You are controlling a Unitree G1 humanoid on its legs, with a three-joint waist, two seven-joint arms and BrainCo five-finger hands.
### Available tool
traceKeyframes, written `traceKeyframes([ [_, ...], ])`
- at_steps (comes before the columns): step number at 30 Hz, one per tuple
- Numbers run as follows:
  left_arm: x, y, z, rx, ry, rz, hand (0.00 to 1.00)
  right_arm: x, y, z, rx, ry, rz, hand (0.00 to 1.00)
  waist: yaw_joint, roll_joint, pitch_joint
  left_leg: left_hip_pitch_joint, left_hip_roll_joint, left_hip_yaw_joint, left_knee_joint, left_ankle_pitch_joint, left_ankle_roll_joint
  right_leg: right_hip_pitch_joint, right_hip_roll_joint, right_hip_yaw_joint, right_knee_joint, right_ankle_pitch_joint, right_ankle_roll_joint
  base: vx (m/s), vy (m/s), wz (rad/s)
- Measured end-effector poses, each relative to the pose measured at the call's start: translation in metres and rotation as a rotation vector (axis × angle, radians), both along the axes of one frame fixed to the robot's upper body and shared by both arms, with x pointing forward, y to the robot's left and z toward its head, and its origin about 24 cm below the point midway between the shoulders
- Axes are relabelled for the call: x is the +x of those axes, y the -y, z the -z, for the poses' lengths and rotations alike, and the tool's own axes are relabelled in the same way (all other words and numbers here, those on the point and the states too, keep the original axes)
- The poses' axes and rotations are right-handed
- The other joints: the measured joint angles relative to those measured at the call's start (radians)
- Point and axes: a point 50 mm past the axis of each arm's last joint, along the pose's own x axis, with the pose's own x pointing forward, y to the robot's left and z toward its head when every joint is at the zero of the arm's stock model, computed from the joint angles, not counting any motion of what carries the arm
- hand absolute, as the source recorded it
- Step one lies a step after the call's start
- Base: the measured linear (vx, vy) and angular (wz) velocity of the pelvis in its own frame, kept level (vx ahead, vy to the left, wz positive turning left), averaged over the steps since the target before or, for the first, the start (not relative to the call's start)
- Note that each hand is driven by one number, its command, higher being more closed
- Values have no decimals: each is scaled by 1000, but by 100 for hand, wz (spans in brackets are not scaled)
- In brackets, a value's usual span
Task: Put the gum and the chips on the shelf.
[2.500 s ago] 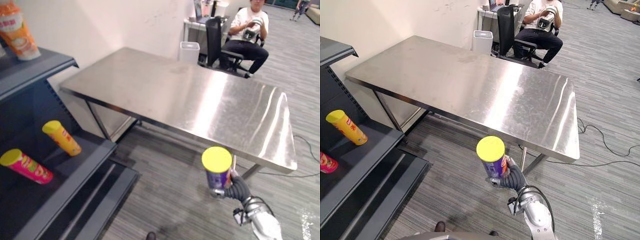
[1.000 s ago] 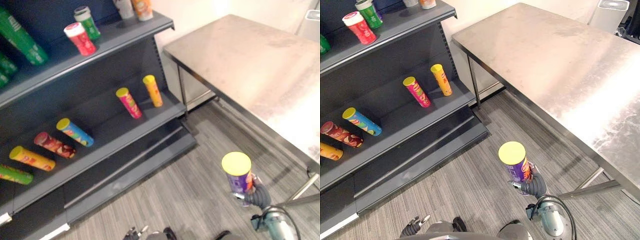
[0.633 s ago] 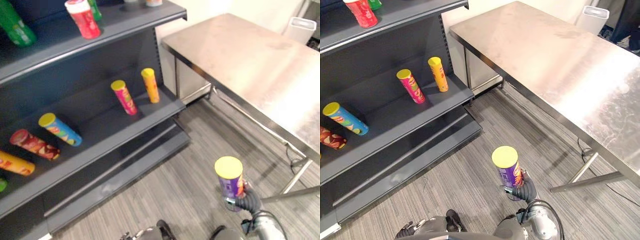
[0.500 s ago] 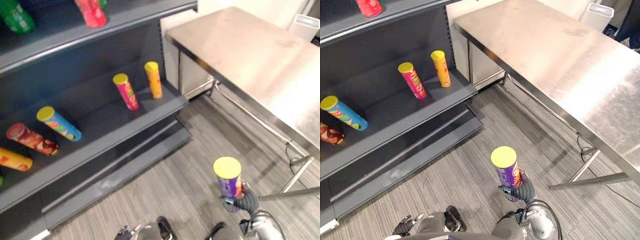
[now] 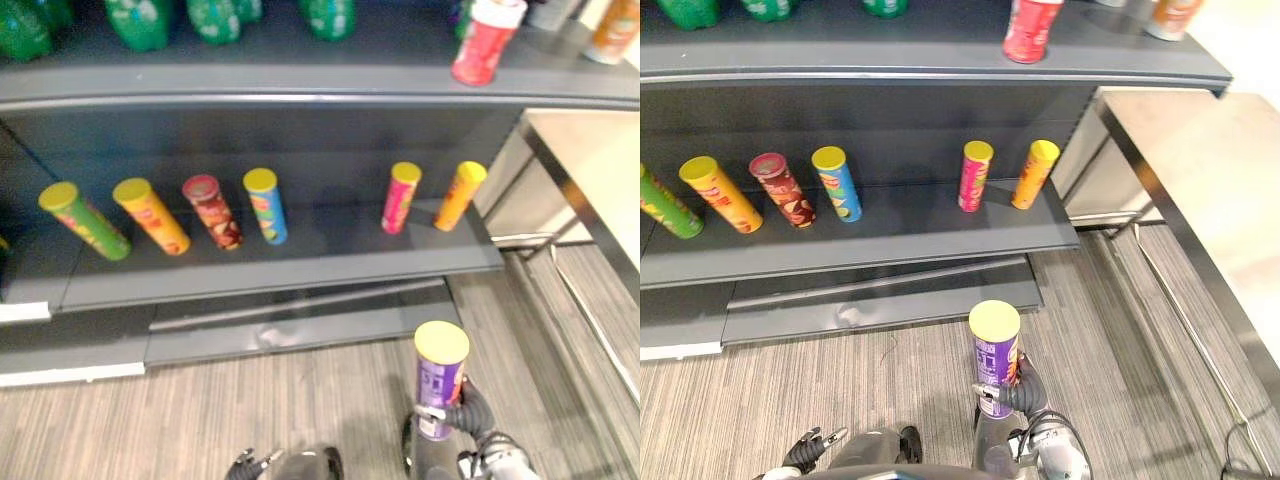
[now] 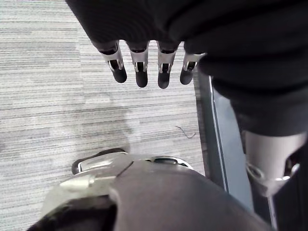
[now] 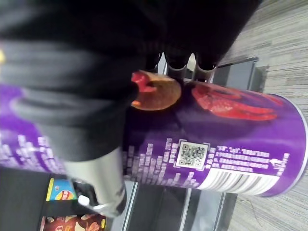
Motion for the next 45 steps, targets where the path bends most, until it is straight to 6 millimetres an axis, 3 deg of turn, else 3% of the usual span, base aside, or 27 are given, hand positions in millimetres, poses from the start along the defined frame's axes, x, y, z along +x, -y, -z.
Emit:
traceKeyframes([
  [1,1,-3,-1,13,3,-9,0,4,2,-4,-11,22,-10,100,4,-19,9,7,-9,-27,5,-10,-18,26,-12,-29,-35,8,3,177,-189,63],
  [4,3,2,-1,-2,20,-23,0,16,4,-14,-22,78,-41,100,9,8,12,-26,27,-59,-16,7,-52,46,21,-79,-130,33,-17,107,-130,29],
  [6,4,0,-2,-2,25,-38,0,21,4,-17,-2,97,-42,100,10,9,10,-27,51,-71,-55,30,-88,69,43,-109,-198,60,-34,100,-154,18],
  [11,3,2,-1,-30,32,-54,0,29,14,-22,-3,126,-38,100,28,14,-1,43,94,-104,-174,85,-125,168,92,-171,-327,93,-68,91,-148,20],
  [17,-1,3,0,-39,22,-57,0,35,15,-27,-6,149,-62,100,33,22,-43,58,110,-122,-233,115,-134,200,116,-190,-404,130,-85,14,-51,8],
  [21,-2,3,0,-36,12,-25,0,40,9,-28,117,153,-94,100,33,19,-66,51,110,-121,-252,124,-129,218,122,-189,-462,166,-84,-61,-11,0],
  [24,-2,3,1,-46,3,-18,0,46,0,-20,193,115,-150,100,34,13,-77,51,104,-122,-269,137,-127,222,120,-189,-482,173,-79,-67,-11,3],
  [30,0,2,1,-46,5,-13,0,66,-18,-8,180,41,-256,100,58,11,-79,32,96,-145,-287,158,-124,218,115,-207,-506,190,-79,-34,-9,12],
  [33,1,3,1,-46,8,-8,0,96,-27,-6,149,29,-277,100,71,12,-77,8,90,-168,-301,176,-123,202,108,-228,-509,196,-83,-10,-3,25],
  [36,9,6,0,-50,27,-6,0,130,-35,-23,119,108,-255,100,107,25,-57,-36,83,-190,-291,188,-124,175,100,-252,-507,206,-85,-11,8,26],
  [40,27,12,-5,-48,82,14,0,190,-47,-61,33,225,-177,100,144,51,20,-95,72,-237,-237,189,-124,155,88,-280,-492,210,-89,-27,21,32],
  [41,30,13,-6,-50,94,13,0,197,-45,-66,20,235,-148,100,155,55,27,-108,71,-239,-228,189,-124,146,87,-281,-490,211,-88,-45,30,21],
  [43,47,20,-12,-73,154,19,0,227,-39,-94,-26,297,-55,100,183,81,76,-154,62,-267,-201,189,-122,122,78,-293,-475,211,-88,-75,37,32],
  [45,54,23,-15,-86,187,20,0,243,-34,-116,-24,340,20,100,208,92,100,-181,58,-278,-176,190,-122,103,76,-300,-475,217,-89,-40,32,23],
])
